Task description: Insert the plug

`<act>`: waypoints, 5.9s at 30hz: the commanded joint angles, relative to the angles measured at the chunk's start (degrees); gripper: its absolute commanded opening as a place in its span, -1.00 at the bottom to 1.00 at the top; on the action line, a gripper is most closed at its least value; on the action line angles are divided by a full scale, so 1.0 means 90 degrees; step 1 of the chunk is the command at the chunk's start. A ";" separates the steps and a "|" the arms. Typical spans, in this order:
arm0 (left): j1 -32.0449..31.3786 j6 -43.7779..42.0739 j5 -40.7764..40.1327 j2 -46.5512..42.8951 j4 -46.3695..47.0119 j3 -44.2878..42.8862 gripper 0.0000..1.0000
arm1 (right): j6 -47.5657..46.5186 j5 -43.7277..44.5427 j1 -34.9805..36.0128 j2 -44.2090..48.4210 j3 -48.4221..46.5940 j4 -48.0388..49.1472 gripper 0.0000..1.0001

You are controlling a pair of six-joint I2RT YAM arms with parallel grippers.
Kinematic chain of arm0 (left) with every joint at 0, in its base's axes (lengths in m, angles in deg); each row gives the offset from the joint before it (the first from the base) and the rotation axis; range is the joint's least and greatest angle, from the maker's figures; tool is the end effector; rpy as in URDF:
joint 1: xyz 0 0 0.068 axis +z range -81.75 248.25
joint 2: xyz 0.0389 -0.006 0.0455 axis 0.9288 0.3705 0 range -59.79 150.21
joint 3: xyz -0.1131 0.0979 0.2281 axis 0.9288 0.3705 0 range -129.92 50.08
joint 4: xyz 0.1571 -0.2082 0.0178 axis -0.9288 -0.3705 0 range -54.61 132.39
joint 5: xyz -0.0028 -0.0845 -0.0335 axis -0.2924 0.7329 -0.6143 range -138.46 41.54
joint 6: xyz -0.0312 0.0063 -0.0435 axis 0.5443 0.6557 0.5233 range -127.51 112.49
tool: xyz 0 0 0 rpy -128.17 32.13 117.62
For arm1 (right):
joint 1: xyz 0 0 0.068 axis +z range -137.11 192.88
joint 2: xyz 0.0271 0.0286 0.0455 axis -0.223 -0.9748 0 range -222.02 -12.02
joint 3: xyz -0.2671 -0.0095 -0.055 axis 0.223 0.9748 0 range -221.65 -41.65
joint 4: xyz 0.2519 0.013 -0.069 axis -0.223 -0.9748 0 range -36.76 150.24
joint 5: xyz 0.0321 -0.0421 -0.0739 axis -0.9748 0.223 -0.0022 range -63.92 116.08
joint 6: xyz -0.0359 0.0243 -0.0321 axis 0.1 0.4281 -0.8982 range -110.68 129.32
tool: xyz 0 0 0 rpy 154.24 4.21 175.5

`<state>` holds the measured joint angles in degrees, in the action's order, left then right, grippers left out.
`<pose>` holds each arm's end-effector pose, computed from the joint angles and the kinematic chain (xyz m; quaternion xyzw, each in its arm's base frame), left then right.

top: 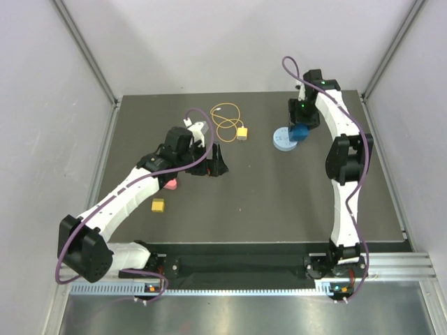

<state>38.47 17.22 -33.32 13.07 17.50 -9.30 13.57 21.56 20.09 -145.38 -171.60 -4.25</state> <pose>0.2379 -0.1468 0.2997 0.0966 0.8890 -0.3031 0.3294 0.4865 0.0644 0.2493 -0.0328 0.9802 0.0576 0.1867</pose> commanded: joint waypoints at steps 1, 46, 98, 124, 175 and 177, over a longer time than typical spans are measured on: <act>0.0008 -0.0053 0.0037 -0.0195 0.0138 -0.0014 0.96 | -0.0023 -0.0231 -0.0155 0.0648 0.0103 -0.0286 -1.00; 0.0008 -0.0072 0.0066 -0.0127 0.0118 -0.0043 0.97 | -0.0374 -0.0612 -0.0136 -0.0036 -0.0395 -0.0042 -1.00; 0.0008 -0.0111 -0.0080 0.0000 0.0070 -0.0053 0.96 | -0.0560 0.0462 0.0244 -0.0270 0.0219 0.0749 -1.00; 0.0018 -0.0101 -0.0041 0.0039 0.0089 -0.0082 0.96 | -0.1273 -0.0124 0.0011 0.0131 0.0875 0.0838 -1.00; 0.0008 -0.0023 0.0144 0.0147 0.0148 -0.0063 0.96 | -0.0531 0.0218 -0.0048 0.1097 0.2084 0.0817 -1.00; 0.0008 -0.0023 0.0154 0.0137 0.0148 -0.0073 0.96 | -0.0521 0.0209 -0.0048 0.1243 0.2376 0.0954 -1.00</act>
<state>38.47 17.22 -32.84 14.75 17.50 -9.27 8.32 22.90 20.15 -136.77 -154.03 6.49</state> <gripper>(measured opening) 0.983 0.609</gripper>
